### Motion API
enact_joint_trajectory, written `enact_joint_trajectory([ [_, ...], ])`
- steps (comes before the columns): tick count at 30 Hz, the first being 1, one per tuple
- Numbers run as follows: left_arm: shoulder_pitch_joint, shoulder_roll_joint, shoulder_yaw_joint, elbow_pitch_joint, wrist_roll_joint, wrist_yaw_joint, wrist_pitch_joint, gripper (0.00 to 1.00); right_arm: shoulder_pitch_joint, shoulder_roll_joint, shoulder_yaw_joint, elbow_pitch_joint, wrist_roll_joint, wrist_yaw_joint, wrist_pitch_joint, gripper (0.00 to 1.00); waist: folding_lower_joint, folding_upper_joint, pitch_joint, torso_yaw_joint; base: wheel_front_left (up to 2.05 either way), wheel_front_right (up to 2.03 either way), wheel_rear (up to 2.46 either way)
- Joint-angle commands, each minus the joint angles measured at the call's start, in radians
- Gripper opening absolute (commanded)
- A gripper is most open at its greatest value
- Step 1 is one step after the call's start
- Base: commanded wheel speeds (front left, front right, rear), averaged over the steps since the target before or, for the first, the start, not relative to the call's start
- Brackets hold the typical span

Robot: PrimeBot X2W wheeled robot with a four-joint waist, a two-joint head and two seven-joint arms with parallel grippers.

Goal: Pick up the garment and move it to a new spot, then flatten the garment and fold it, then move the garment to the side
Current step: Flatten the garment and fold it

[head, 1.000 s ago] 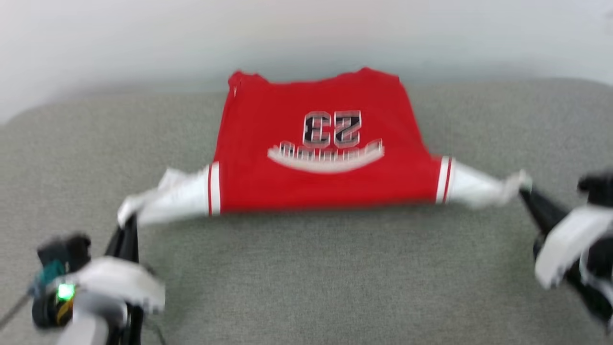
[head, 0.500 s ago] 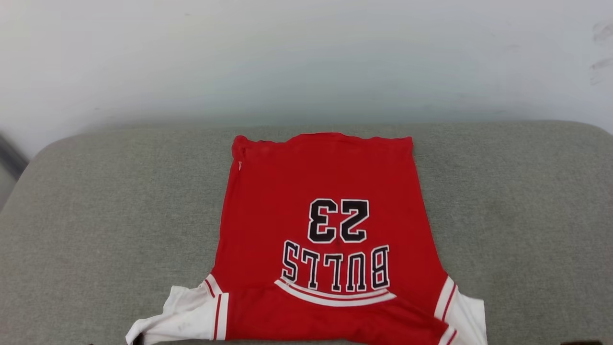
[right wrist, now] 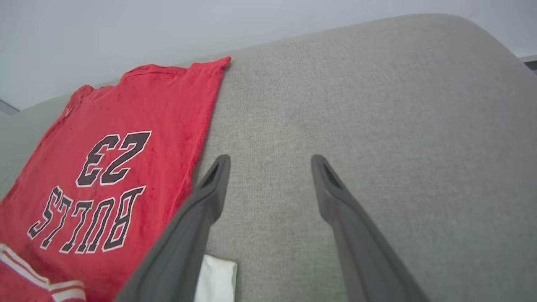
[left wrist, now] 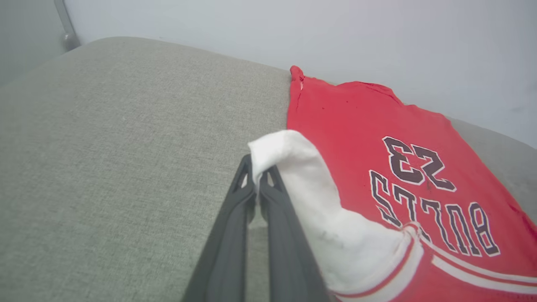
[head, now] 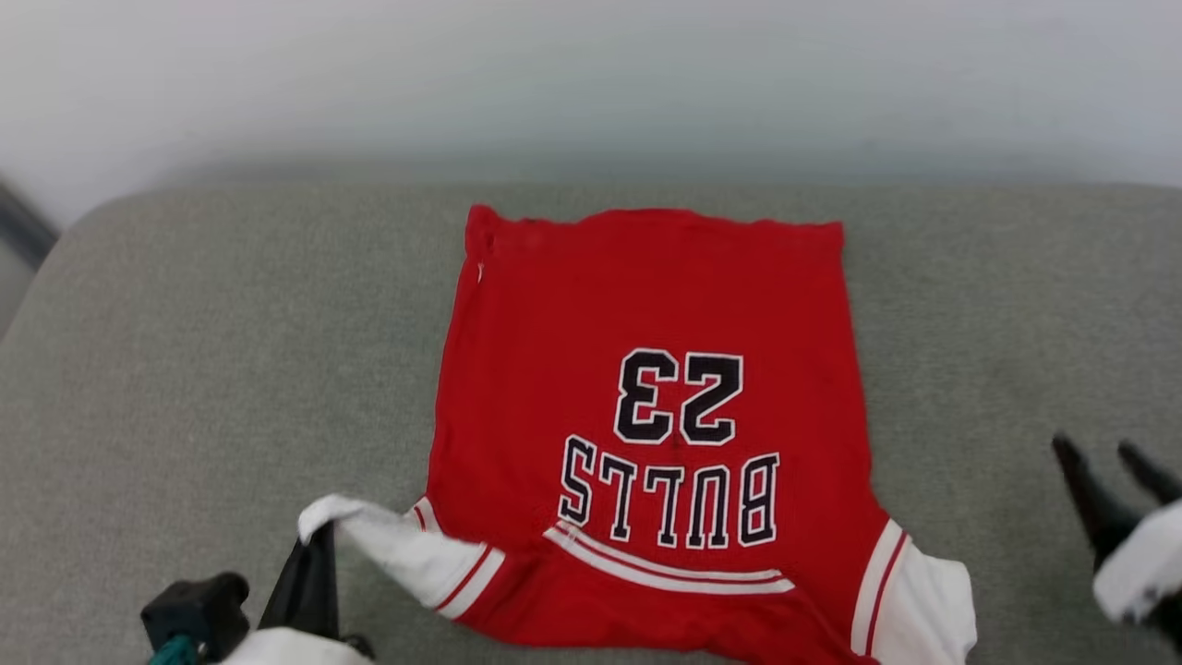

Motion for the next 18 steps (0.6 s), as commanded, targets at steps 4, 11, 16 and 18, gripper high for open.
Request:
enact_joint_trajectory([
  [4,-0.079,-0.014,-0.029,-0.042,0.037,-0.005,-0.02,0.0,-0.255,-0.056,0.013,0.136,0.041,0.0,0.018,1.0,0.0,-0.0001,0.127,0.055,0.0,0.0,0.0],
  [11,-0.204,-0.05,-0.094,-0.091,0.093,-0.017,-0.039,0.0,-0.652,-0.133,0.093,0.382,0.083,0.0,0.218,1.0,0.0,-0.0001,0.28,0.127,0.0,0.0,0.0],
  [16,-0.268,-0.077,-0.129,-0.102,0.113,-0.031,-0.059,0.0,-0.865,-0.142,0.103,0.519,0.056,0.0,0.425,1.0,0.0,-0.0001,0.356,0.174,0.0,0.0,0.0],
  [18,-0.289,-0.085,-0.142,-0.101,0.117,-0.04,-0.067,0.0,-0.925,-0.137,0.098,0.556,0.037,0.0,0.49,1.0,0.0,-0.0001,0.382,0.193,0.0,0.0,0.0],
])
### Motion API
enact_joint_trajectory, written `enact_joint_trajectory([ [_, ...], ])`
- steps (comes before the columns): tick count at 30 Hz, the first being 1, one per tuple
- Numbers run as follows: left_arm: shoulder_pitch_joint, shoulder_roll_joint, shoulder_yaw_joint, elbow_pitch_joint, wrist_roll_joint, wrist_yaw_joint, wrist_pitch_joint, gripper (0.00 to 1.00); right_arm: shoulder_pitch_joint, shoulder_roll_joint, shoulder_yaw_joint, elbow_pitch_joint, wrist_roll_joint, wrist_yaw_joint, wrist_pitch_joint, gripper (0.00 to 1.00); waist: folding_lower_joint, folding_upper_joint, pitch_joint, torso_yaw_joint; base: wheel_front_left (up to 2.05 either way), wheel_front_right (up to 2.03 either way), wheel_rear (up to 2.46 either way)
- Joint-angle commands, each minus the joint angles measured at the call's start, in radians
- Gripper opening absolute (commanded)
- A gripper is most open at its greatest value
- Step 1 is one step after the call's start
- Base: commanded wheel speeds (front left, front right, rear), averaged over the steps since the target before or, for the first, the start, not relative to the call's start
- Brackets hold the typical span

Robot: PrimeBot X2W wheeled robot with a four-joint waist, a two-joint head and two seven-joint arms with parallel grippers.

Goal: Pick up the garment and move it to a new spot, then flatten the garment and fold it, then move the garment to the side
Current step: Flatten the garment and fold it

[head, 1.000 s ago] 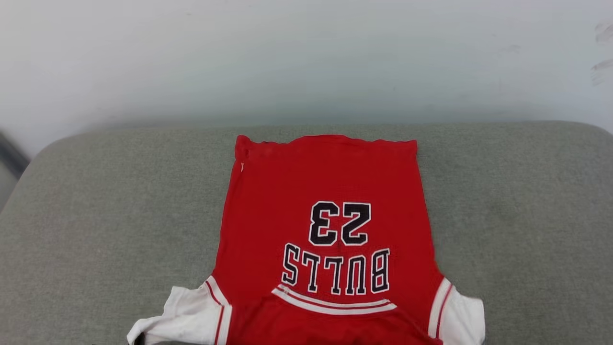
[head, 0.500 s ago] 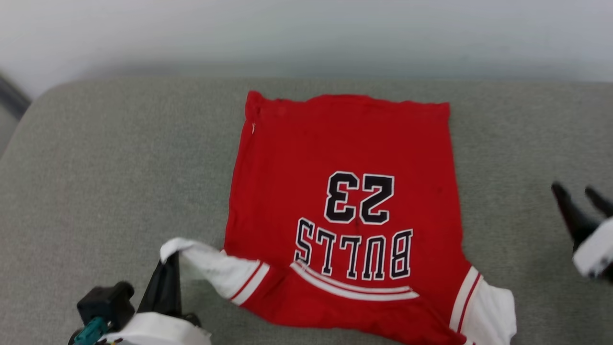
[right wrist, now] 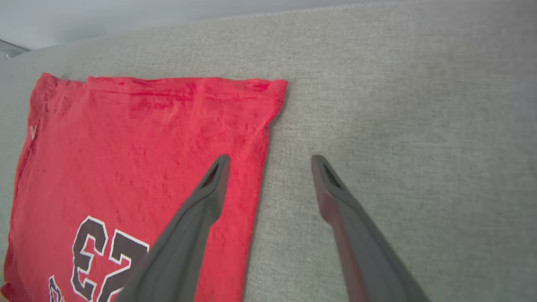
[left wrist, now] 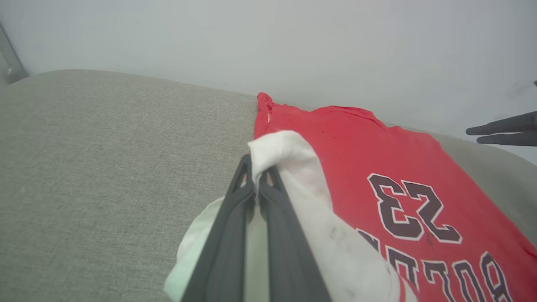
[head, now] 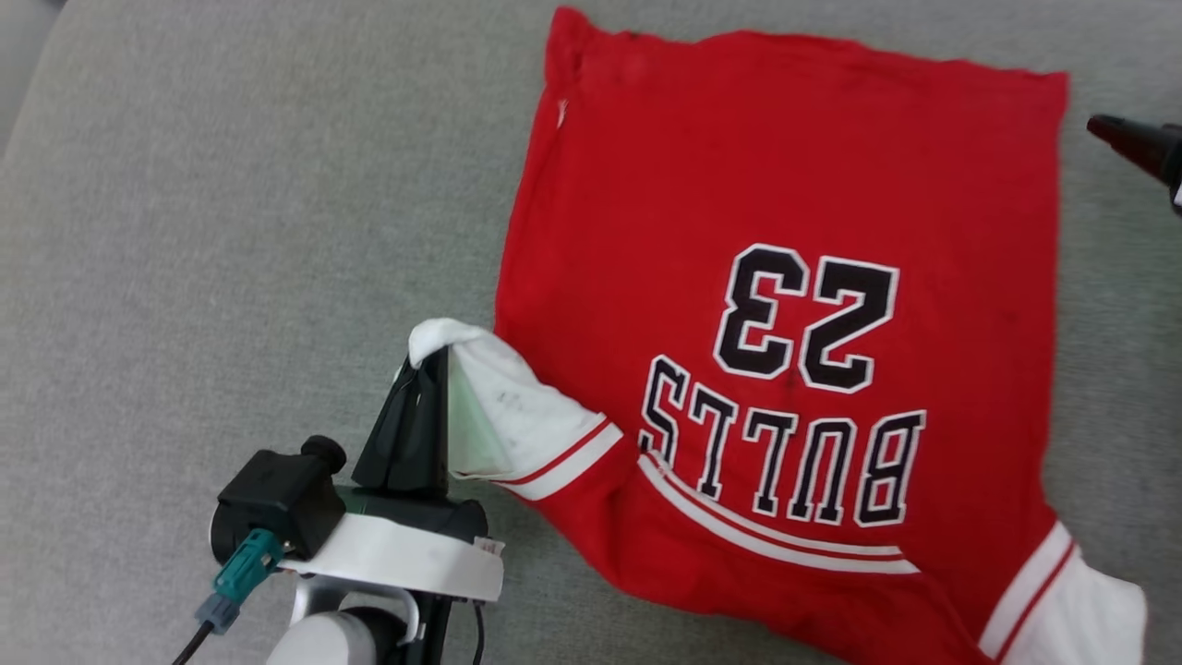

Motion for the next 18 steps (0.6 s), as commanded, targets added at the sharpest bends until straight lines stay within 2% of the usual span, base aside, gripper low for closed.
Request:
enact_joint_trajectory([
  [1,-0.022,-0.006,-0.007,-0.001,0.007,-0.006,-0.008,0.0,-0.038,0.001,-0.005,0.015,-0.015,0.0,0.025,1.0,-0.0003,0.0,0.063,0.057,0.0,0.0,0.0],
  [6,-0.063,-0.021,-0.022,0.011,0.009,-0.022,-0.027,0.0,-0.109,0.015,0.0,0.068,-0.071,0.0,0.086,1.0,-0.0003,0.0,0.102,0.092,0.0,0.0,0.0],
  [11,-0.079,-0.03,-0.033,0.027,0.006,-0.032,-0.039,0.0,-0.083,0.032,-0.016,0.165,-0.103,-0.001,0.151,1.0,-0.0003,0.0,0.11,0.108,0.0,0.0,0.0],
  [12,-0.081,-0.029,-0.033,0.032,0.005,-0.034,-0.04,0.0,-0.074,0.038,-0.023,0.185,-0.108,-0.001,0.172,0.87,-0.0003,0.0,0.109,0.11,0.0,0.0,0.0],
  [13,-0.081,-0.03,-0.033,0.036,0.002,-0.035,-0.042,0.0,-0.067,0.045,-0.026,0.199,-0.116,-0.001,0.188,0.37,-0.0003,0.0,0.107,0.112,0.0,0.0,0.0],
  [14,-0.081,-0.03,-0.033,0.039,0.001,-0.036,-0.044,0.0,-0.064,0.049,-0.028,0.205,-0.121,-0.001,0.199,0.0,-0.0003,0.0,0.105,0.113,0.0,0.0,0.0],
  [18,-0.078,-0.03,-0.031,0.055,-0.005,-0.037,-0.049,0.0,-0.076,0.056,-0.03,0.181,-0.12,0.0,0.203,0.0,-0.0003,0.0,0.087,0.115,0.0,0.0,0.0],
])
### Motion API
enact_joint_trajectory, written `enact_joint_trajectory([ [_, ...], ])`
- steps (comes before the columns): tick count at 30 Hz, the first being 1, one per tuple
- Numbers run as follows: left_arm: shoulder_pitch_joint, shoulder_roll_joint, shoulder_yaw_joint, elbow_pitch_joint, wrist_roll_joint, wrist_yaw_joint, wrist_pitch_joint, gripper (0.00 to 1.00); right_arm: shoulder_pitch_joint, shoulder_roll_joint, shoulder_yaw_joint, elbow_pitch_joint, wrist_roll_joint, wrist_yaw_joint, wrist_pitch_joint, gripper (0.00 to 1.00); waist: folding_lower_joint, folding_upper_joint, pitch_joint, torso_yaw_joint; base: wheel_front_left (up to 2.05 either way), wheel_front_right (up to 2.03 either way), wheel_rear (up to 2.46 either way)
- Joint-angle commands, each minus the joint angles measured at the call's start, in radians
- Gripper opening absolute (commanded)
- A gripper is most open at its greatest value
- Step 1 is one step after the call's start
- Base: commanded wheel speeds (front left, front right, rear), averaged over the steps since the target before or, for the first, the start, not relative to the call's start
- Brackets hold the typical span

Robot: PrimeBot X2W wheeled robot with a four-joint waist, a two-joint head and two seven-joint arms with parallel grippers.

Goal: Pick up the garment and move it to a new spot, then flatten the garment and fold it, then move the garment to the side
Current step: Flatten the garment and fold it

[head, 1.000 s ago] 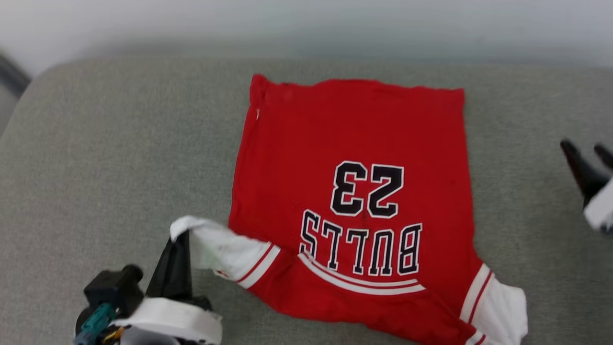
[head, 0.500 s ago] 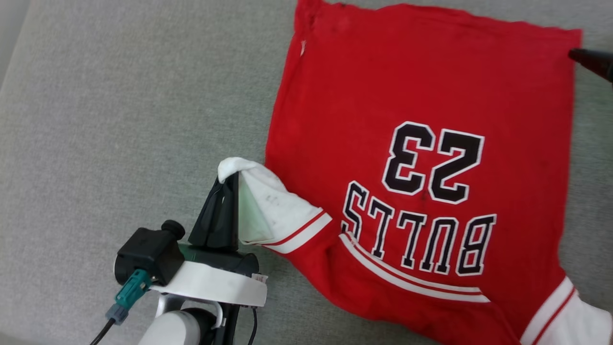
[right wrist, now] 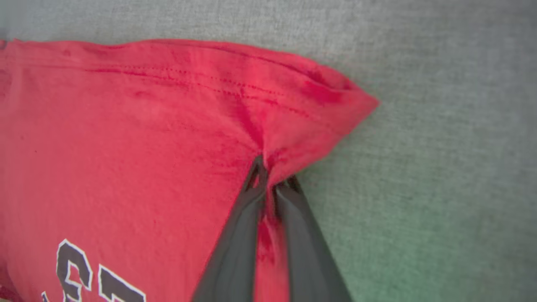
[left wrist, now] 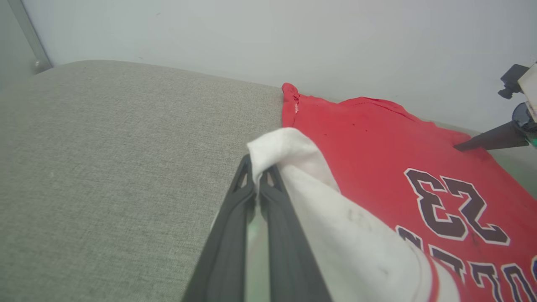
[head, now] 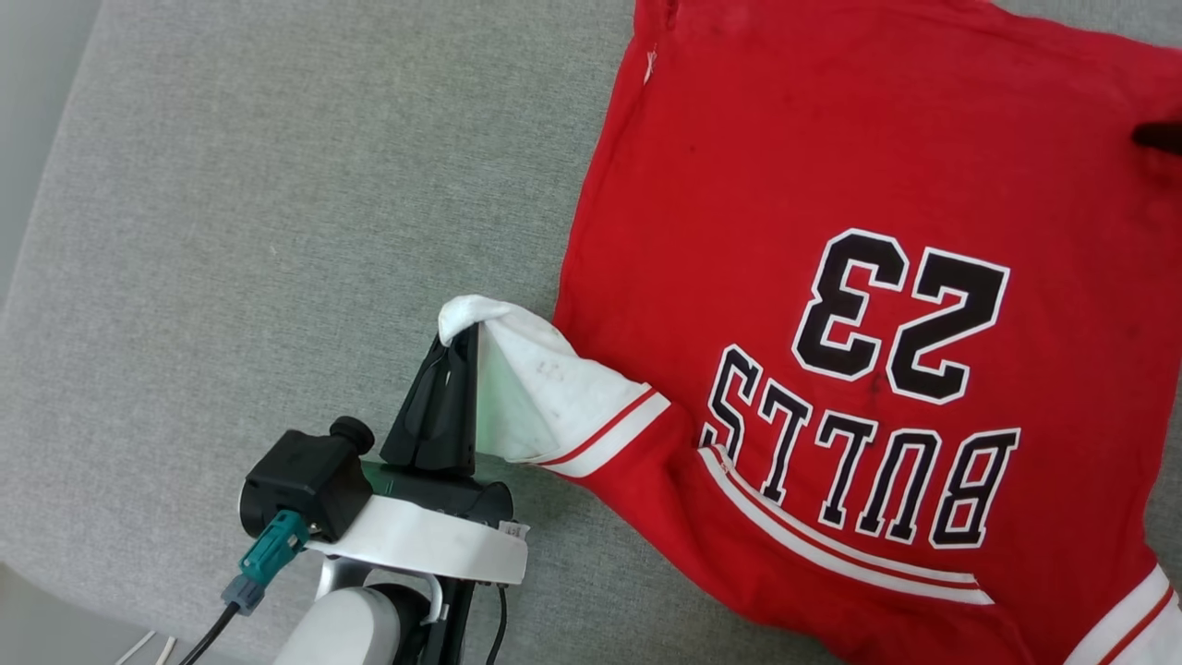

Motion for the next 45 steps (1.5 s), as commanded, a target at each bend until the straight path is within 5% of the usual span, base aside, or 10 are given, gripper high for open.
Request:
enact_joint_trajectory([
  [1,-0.012,-0.003,-0.001,0.001,-0.003,-0.003,-0.003,0.0,0.055,0.034,0.015,0.035,-0.003,0.0,0.02,0.0,-0.0001,0.0,-0.006,0.0,0.0,0.0,0.0],
  [14,0.074,0.045,0.048,0.09,-0.05,0.01,0.008,0.0,0.12,-0.129,0.161,-0.176,0.056,-0.001,-0.082,0.0,-0.0001,0.0,-0.215,-0.069,0.0,0.0,0.0],
  [25,0.223,0.11,0.153,0.135,-0.118,0.072,0.048,0.0,0.558,-0.277,0.182,-0.483,0.193,-0.001,-0.067,0.0,-0.0001,0.0,-0.399,-0.214,0.0,0.0,0.0],
  [32,0.293,0.14,0.201,0.163,-0.154,0.092,0.065,0.0,0.935,-0.242,0.146,-0.578,0.224,-0.001,-0.059,0.0,-0.0001,0.0,-0.442,-0.301,0.0,0.0,0.0],
  [38,0.31,0.144,0.209,0.19,-0.172,0.091,0.073,0.0,1.165,-0.135,0.083,-0.568,0.224,-0.001,-0.093,0.0,-0.0001,0.0,-0.455,-0.339,0.0,0.0,0.0],
  [39,0.31,0.144,0.208,0.194,-0.173,0.089,0.074,0.0,1.191,-0.108,0.072,-0.561,0.228,-0.001,-0.101,0.08,-0.0001,0.0,-0.456,-0.342,0.0,0.0,0.0],
  [40,0.309,0.144,0.206,0.196,-0.172,0.089,0.074,0.0,1.21,-0.086,0.065,-0.561,0.228,-0.001,-0.112,0.4,-0.0001,0.0,-0.457,-0.346,0.0,0.0,0.0],
  [41,0.309,0.145,0.206,0.196,-0.173,0.09,0.074,0.0,1.222,-0.071,0.06,-0.566,0.224,-0.001,-0.129,1.0,-0.0001,0.0,-0.457,-0.349,0.0,0.0,0.0],
  [45,0.312,0.15,0.2,0.191,-0.171,0.091,0.078,0.0,1.24,-0.013,0.023,-0.583,0.208,-0.001,-0.224,1.0,-0.0001,0.0,-0.461,-0.361,0.0,0.0,0.0],
])
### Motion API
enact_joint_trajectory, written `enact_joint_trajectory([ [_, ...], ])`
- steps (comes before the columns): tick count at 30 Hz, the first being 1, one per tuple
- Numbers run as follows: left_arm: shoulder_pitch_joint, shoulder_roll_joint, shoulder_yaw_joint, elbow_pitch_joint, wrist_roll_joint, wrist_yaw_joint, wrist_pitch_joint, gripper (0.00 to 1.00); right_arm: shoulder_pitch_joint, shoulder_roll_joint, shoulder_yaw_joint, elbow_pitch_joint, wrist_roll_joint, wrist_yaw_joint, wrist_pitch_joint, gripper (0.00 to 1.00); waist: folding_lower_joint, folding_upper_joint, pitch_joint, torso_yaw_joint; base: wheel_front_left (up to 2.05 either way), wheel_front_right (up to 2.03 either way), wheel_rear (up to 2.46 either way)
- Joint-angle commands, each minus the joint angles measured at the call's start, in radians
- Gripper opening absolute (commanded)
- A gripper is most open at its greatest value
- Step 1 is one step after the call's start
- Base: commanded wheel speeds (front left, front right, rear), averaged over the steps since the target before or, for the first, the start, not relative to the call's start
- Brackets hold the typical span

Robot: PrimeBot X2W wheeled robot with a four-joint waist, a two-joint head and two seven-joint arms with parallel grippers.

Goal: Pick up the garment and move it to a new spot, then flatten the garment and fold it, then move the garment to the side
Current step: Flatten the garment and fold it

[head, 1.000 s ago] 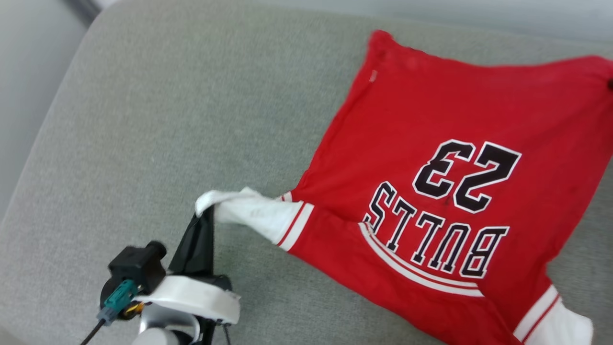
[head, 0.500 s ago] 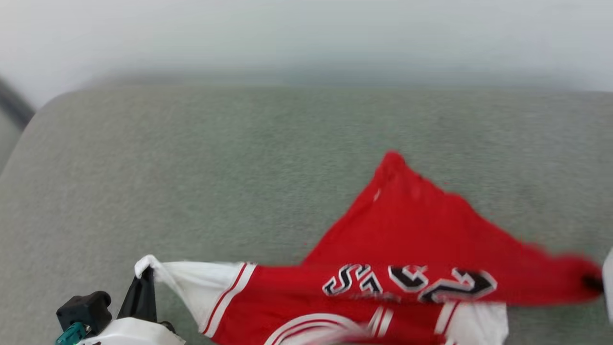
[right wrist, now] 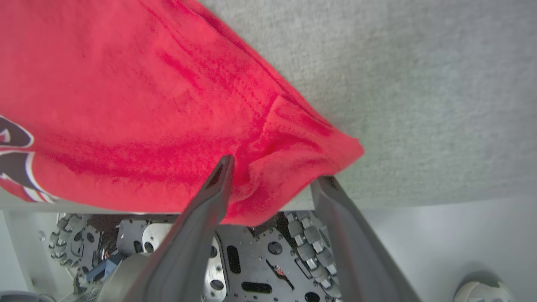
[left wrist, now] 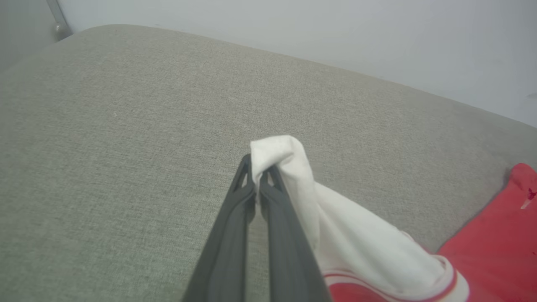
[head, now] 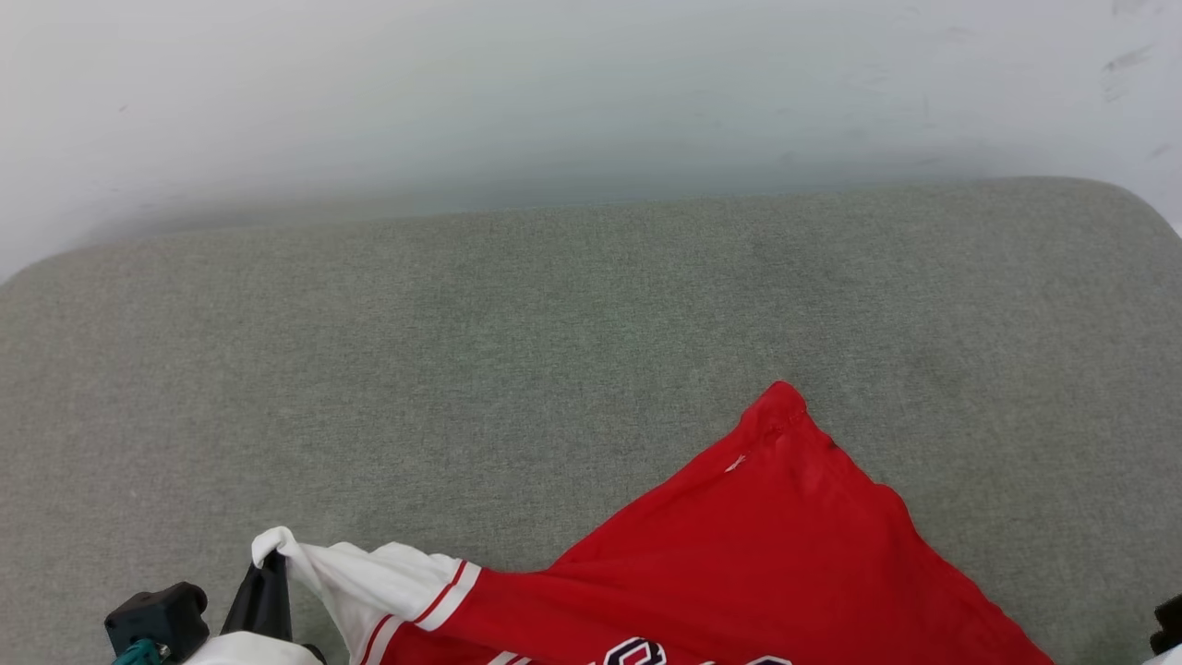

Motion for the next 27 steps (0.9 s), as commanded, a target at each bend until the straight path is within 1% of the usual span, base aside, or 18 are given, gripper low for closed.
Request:
enact_joint_trajectory([
  [1,0.007,0.01,-0.003,-0.007,0.005,0.003,0.005,0.0,-0.003,0.019,-0.021,-0.017,-0.015,-0.001,-0.058,1.0,0.0002,-0.0001,-0.001,-0.004,0.0,0.0,0.0],
  [6,-0.015,0.018,-0.011,-0.036,0.016,0.007,0.014,0.0,-0.083,0.047,-0.06,-0.062,-0.057,-0.001,-0.299,1.0,0.0002,-0.0001,0.015,-0.004,0.0,0.0,0.0],
  [9,-0.031,0.017,-0.013,-0.057,0.021,0.009,0.01,0.0,-0.14,0.053,-0.046,-0.055,-0.065,-0.001,-0.413,1.0,0.0002,-0.0001,0.034,0.002,0.0,0.0,0.0],
  [11,-0.043,0.017,-0.013,-0.078,0.026,0.014,0.005,0.0,-0.185,0.056,-0.027,-0.048,-0.057,-0.001,-0.466,1.0,0.0002,-0.0001,0.056,0.009,0.0,0.0,0.0],
  [14,-0.062,0.018,-0.016,-0.109,0.038,0.018,0.0,0.0,-0.264,0.053,0.02,-0.033,-0.038,-0.001,-0.491,1.0,0.0002,-0.0001,0.092,0.017,0.0,0.0,0.0],
  [17,-0.09,0.012,-0.033,-0.144,0.053,0.022,0.003,0.0,-0.349,0.028,0.091,-0.023,-0.017,-0.001,-0.449,1.0,0.0002,-0.0001,0.135,0.033,0.0,0.0,0.0],
  [20,-0.119,0.006,-0.054,-0.17,0.07,0.023,0.007,0.0,-0.445,-0.011,0.168,-0.021,0.006,-0.001,-0.354,1.0,0.0002,-0.0001,0.176,0.053,0.0,0.0,0.0],
  [23,-0.152,-0.001,-0.073,-0.189,0.083,0.021,0.007,0.0,-0.529,-0.035,0.228,-0.013,0.02,-0.001,-0.209,1.0,0.0002,-0.0001,0.213,0.073,0.0,0.0,0.0],
  [27,-0.196,-0.014,-0.094,-0.191,0.097,0.008,-0.001,0.0,-0.63,-0.053,0.264,0.015,0.029,-0.001,-0.015,1.0,0.0002,-0.0001,0.259,0.11,0.0,0.0,0.0],
])
